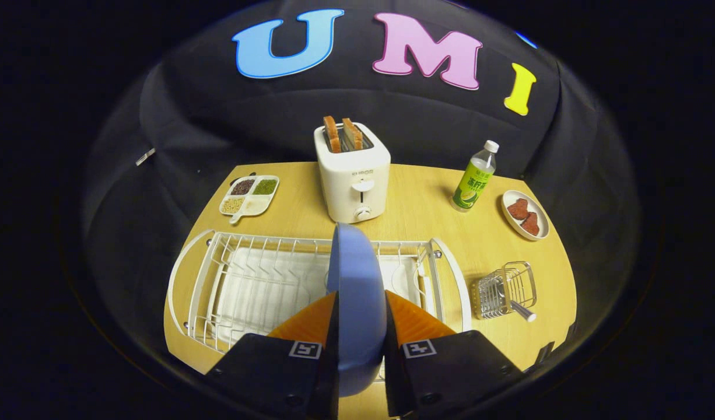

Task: Take the plate from the dish rack, then take the spoon from the basket and place it into the plate.

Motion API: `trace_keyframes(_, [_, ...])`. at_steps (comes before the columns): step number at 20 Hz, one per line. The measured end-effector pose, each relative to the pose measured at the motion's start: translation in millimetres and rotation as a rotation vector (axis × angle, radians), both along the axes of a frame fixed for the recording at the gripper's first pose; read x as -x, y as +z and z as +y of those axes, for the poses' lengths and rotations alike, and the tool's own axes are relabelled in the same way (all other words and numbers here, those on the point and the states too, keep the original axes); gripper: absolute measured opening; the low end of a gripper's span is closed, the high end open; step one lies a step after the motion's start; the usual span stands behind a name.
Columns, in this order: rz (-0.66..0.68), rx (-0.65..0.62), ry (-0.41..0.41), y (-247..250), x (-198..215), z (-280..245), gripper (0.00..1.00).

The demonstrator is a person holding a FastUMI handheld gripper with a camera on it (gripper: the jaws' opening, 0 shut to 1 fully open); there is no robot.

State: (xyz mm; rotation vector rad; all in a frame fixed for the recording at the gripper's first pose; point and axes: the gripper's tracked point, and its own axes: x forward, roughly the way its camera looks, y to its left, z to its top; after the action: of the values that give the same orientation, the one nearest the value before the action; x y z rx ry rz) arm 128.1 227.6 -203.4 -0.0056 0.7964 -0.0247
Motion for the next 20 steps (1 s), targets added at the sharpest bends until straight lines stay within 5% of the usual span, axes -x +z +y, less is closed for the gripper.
trace_keyframes(6, [-0.044, 0.072, -0.085, 18, -4, -20, 0.32])
trace_keyframes(10, [-0.090, 0.115, -0.054, 22, -2, -37, 0.29])
trace_keyframes(20, [-0.040, -0.182, -0.056, 32, 26, -75, 0.27])
